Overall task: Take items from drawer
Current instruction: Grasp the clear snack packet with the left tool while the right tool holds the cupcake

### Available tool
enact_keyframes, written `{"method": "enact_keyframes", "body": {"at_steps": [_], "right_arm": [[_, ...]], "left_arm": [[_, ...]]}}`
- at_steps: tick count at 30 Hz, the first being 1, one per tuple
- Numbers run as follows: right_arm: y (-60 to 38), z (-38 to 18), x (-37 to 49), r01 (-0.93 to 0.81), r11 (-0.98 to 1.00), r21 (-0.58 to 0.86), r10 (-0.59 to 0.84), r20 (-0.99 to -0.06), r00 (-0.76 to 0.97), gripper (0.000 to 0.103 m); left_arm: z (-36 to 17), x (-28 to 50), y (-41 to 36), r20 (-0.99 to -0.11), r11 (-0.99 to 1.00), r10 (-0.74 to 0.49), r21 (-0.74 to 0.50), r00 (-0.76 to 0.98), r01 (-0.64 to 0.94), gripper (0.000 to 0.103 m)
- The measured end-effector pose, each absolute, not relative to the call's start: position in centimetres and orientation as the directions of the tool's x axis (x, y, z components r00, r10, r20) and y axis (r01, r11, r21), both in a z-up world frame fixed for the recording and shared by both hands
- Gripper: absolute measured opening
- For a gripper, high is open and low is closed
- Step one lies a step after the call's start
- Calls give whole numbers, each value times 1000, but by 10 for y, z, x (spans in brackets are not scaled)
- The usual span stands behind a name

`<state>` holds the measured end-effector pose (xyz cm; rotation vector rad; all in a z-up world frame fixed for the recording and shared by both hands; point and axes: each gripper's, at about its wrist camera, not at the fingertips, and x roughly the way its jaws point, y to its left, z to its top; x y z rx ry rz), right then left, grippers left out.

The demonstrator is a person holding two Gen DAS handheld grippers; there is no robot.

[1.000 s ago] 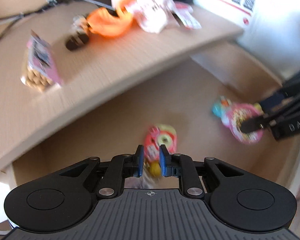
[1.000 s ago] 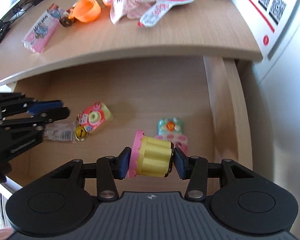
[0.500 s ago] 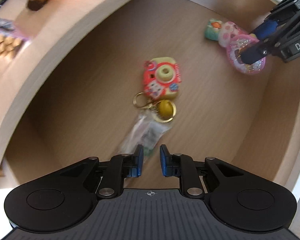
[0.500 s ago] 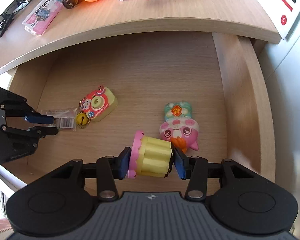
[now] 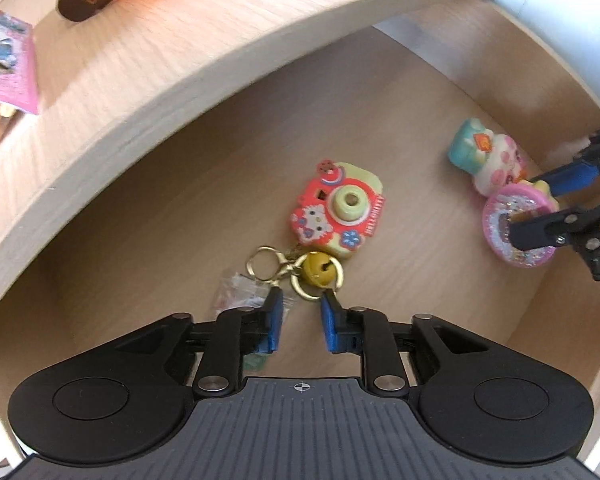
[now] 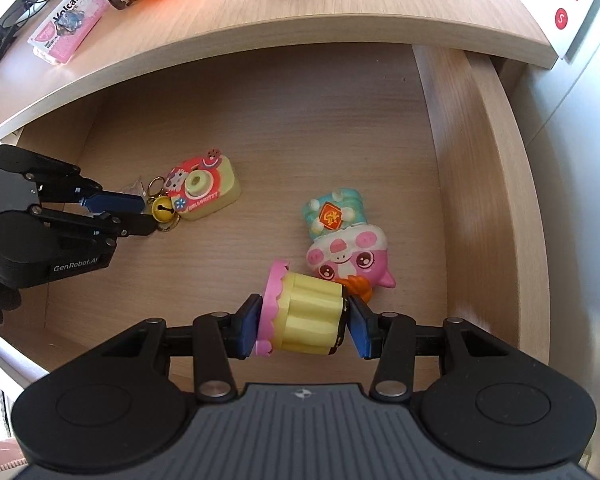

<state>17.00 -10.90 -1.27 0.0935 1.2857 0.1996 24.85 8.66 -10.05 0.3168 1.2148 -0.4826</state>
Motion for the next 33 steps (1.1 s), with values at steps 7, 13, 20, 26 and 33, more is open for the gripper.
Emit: {"method": "enact_keyframes", "body": {"at_steps": [7,13,20,26,33], "right_arm": [[-103,-19,170,-88,979,185,202,-943,266,46],[-99,-29,175,-90,977,193,210,-943,260,46],[-97,-29,178,-93,977,191,209,-943,260,46],[-99,-29,179,-77,973,216,229,-937,262,46],[-95,-25,179,-84,974,210,225,-935,274,46]], "left_arm": [[-85,237,102,-933,839,-263,-94,247,536,49],[-68,227,133,-963,773,-133,49,236,633,49],[-85,234,134,-984,748,-28,97,178,656,49],[-93,247,137,-986,773,-56,57,158,632,53],[-96,254,132,-982,799,-103,14,160,601,72]]}}
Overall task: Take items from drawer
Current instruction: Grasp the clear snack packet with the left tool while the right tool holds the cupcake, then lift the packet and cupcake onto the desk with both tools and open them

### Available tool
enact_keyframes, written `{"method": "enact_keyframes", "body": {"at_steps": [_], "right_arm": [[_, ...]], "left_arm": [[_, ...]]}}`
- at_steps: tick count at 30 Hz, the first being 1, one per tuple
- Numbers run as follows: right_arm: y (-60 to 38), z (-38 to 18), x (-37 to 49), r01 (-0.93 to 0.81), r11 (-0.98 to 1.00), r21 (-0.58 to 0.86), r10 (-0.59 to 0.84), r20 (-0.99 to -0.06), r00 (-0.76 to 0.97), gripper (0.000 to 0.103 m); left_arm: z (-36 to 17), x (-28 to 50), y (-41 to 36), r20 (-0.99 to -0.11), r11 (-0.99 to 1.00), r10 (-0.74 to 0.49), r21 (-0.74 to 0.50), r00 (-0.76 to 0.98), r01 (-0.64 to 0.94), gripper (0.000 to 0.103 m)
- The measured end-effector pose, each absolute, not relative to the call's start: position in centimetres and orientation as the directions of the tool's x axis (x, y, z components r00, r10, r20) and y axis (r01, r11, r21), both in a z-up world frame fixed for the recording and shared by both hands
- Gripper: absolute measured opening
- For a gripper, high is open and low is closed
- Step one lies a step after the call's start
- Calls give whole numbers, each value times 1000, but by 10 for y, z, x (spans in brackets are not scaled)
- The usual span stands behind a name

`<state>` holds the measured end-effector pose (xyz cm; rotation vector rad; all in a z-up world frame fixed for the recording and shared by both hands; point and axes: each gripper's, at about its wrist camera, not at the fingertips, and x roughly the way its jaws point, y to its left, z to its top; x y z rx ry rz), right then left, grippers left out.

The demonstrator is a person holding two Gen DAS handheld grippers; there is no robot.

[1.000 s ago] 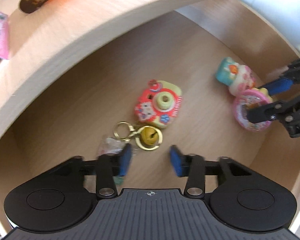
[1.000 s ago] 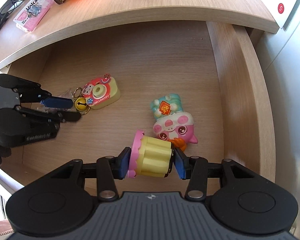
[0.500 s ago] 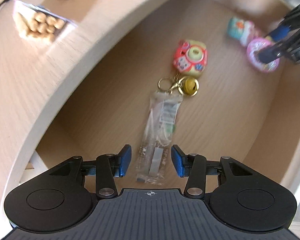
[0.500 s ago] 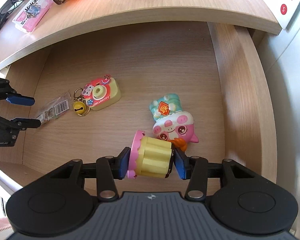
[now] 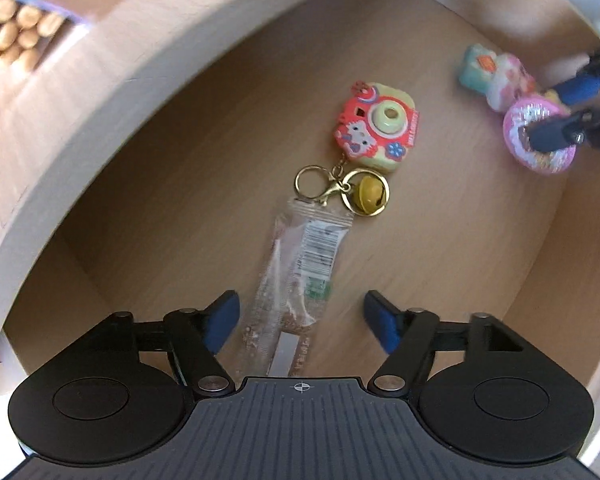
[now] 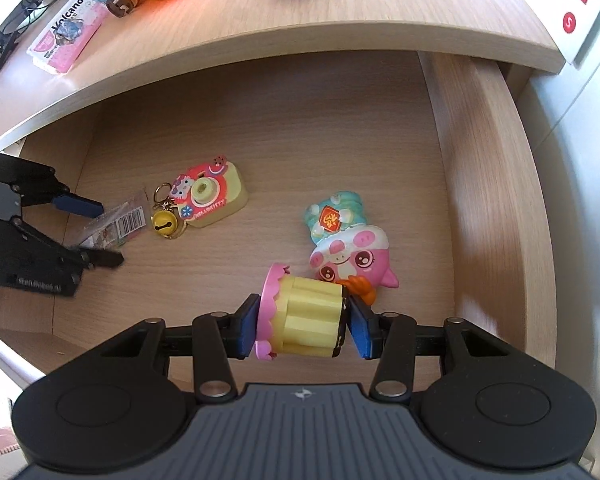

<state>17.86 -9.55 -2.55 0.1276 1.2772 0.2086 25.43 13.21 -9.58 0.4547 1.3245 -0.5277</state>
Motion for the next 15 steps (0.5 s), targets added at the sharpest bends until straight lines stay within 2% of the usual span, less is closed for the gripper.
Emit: {"method": "enact_keyframes", "body": {"at_steps": [3,5,7,10,15], "right_arm": [[-93,-22,177,-96,976,196,216,-933,287,45],[-91,-19,177,-101,977,190,212,-932,293,45],[-89,-16,176,-109,978,180,205,-931,303,44],[-89,-4,174,-112,977,182,209,-922,327,39],[-96,37,166,-133,975,177,217,-877,429,28]], "left_arm": [[-95,256,141,-979,842,-101,10,175,540,70],[-93,260,145,-979,862,-96,10,182,506,64],[-89,260,148,-978,875,-94,8,186,483,38],[-77,257,154,-978,889,-131,-44,163,455,38],[-16,230,160,-932,889,-217,-67,289,452,38]]}}
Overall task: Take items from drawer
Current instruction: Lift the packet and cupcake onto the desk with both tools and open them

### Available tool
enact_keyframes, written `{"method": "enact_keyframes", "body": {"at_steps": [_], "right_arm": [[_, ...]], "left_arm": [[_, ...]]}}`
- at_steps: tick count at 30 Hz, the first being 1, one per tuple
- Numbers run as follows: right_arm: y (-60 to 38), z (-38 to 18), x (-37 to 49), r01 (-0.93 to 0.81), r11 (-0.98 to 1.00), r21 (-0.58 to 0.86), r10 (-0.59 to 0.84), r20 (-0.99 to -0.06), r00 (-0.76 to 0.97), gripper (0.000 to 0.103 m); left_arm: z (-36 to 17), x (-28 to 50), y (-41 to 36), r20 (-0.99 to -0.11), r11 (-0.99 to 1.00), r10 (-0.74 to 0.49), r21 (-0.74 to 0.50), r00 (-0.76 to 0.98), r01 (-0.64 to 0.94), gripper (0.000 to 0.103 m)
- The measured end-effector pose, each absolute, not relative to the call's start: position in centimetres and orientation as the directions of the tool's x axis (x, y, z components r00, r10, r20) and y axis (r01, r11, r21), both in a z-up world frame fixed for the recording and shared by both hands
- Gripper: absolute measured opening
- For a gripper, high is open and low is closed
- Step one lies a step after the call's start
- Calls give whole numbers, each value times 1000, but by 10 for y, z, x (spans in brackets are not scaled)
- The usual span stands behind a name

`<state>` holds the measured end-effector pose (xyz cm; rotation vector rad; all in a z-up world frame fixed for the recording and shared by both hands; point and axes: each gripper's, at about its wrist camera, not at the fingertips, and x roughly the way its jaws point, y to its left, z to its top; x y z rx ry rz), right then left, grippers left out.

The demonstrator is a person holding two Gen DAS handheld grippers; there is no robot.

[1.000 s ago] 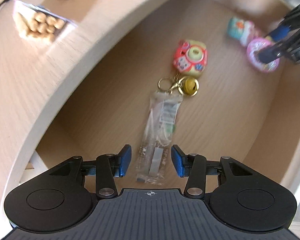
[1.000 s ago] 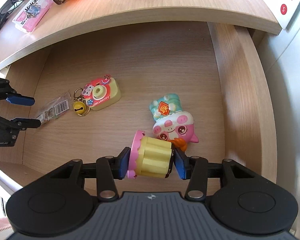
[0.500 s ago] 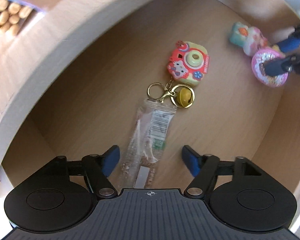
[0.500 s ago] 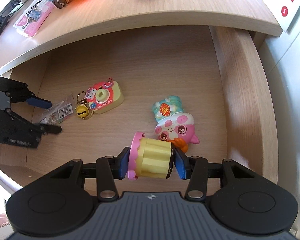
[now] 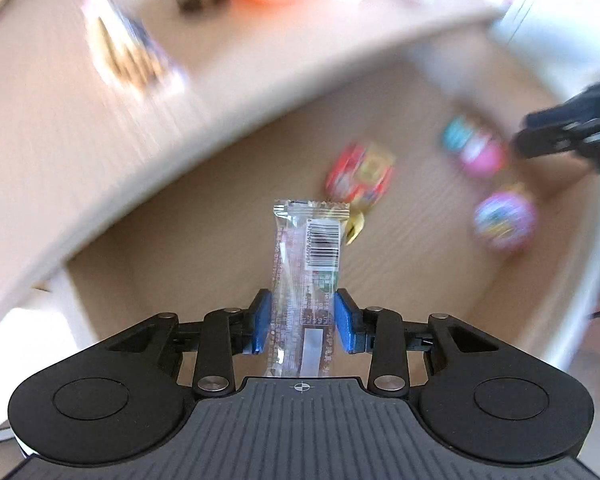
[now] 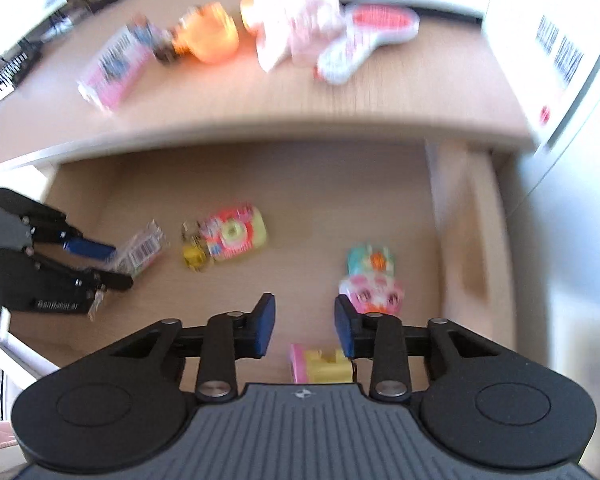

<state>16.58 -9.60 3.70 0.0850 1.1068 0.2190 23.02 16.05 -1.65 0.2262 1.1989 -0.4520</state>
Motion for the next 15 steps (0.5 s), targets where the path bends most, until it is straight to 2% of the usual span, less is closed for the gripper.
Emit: {"method": "enact_keyframes", "body": {"at_steps": [3,5,7,8,9,12,15], "right_arm": [[-109,60,164,-120,977,174,211,-852,479,28],[-119,65,170,-88,975,204,222,-865,450,30],[-124,60,180,-55,966,253,254,-887,386,46],[-123,53,184,-39,961,272,268,-898,349,62],[-120,46,189,-29,959,281,276,-910,310,66],[-98,19,201,-50,974,223,228,-959,166,66],[-73,-5,209,-117,991,61,72,-994,88,66]], "left_arm": [[31,207,167,-872,896,-281,-89,400,436,38],[51,206,169,-836,903,-312,-112,452,415,38],[66,200,176,-810,911,-325,-130,487,392,38],[74,198,184,-802,915,-326,-136,501,379,38],[82,191,197,-796,920,-326,-143,510,364,38],[59,184,178,-791,929,-332,-180,515,323,38],[51,170,187,-791,937,-332,-212,513,279,38]]}}
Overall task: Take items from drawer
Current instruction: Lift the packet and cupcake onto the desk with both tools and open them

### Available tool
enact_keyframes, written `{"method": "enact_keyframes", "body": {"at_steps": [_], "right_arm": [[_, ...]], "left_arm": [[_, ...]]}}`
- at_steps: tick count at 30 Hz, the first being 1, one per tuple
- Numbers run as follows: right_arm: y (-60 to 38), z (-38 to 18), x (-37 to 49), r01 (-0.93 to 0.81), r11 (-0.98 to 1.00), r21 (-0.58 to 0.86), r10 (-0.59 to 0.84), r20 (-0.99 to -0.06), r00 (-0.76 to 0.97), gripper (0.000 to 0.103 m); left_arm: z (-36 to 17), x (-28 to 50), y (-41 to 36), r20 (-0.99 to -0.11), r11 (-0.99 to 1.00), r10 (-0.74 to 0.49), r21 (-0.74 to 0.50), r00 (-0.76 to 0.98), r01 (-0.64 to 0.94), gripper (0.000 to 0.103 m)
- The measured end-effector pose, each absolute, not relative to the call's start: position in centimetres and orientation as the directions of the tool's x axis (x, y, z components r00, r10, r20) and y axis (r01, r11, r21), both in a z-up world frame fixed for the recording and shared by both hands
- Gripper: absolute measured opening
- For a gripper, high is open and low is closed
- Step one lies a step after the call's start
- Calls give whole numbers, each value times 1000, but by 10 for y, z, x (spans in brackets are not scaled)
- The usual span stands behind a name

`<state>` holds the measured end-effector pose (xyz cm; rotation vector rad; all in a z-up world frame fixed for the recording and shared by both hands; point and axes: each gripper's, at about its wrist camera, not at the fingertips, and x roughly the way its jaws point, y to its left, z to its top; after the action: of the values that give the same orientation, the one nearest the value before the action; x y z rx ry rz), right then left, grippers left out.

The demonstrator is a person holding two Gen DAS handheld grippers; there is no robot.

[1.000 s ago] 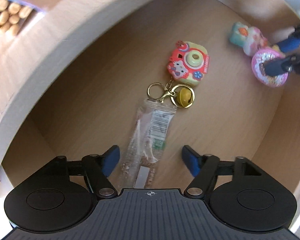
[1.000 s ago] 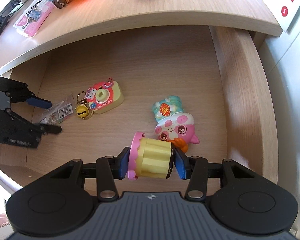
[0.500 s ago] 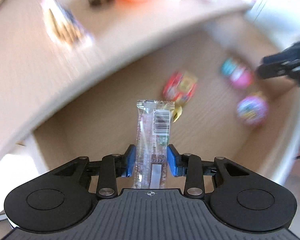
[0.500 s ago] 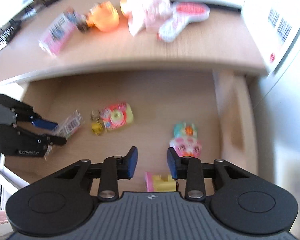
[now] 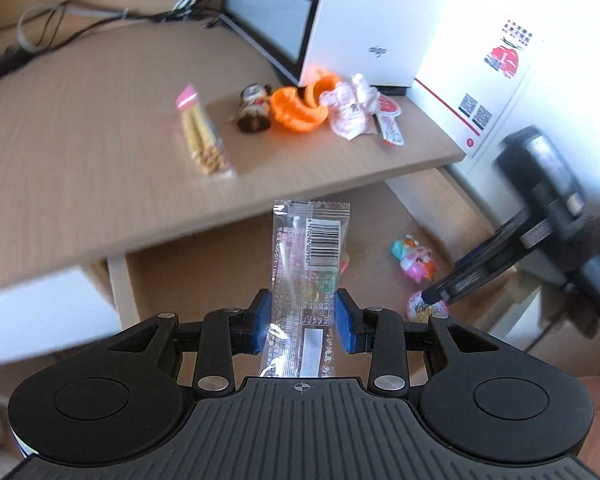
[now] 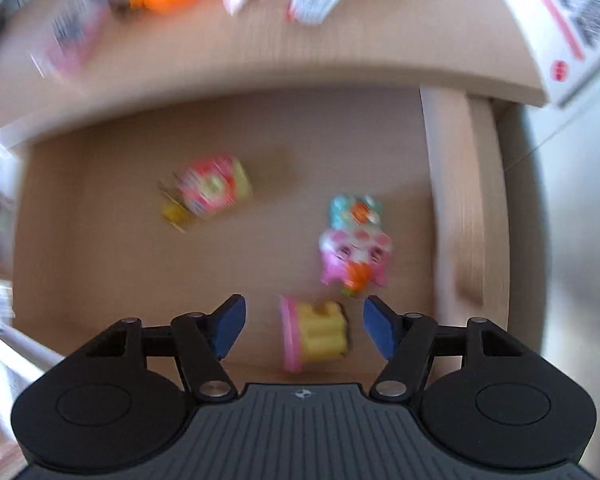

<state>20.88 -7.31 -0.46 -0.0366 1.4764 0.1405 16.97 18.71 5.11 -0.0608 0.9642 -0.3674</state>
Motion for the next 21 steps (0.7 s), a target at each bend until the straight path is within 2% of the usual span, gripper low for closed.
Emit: {"method": "enact_keyframes", "body": {"at_steps": [2,5,6,7,9,12,15,18,21], "right_arm": [[-63,-18,211,-139,990,15,22,-999,48,66],[-53,-28,210,-158,986,47,50,-999,18,63],[-50,-29,209,-164,985,49,53,-998,20,51],[-48,-28,209,-169,984,63,67,-998,21,45],[-47,-18,206,-158,981,112,121,-991,50,43],[-55,27,202,-130,973,192,213,-962,173,43],[-78,109,207,-103,944,313,327,-859,394,43],[-100,183,212,-111,941,320,320,-736,596,43],[-124,211,226,-100,930,353,324,-664,673,43]], "left_arm": [[52,159,192,-795,938,-333,-225,507,264,38],[51,152,195,-804,940,-330,-233,494,249,38],[49,152,195,-805,940,-332,-239,491,244,38],[49,152,196,-804,939,-335,-245,491,240,38],[54,152,199,-795,939,-337,-250,505,235,38],[77,159,207,-760,942,-332,-238,558,237,38],[113,178,223,-704,955,-297,-207,645,214,38],[141,206,239,-662,969,-248,-187,707,164,39],[144,237,249,-659,980,-191,-169,727,104,39]]}}
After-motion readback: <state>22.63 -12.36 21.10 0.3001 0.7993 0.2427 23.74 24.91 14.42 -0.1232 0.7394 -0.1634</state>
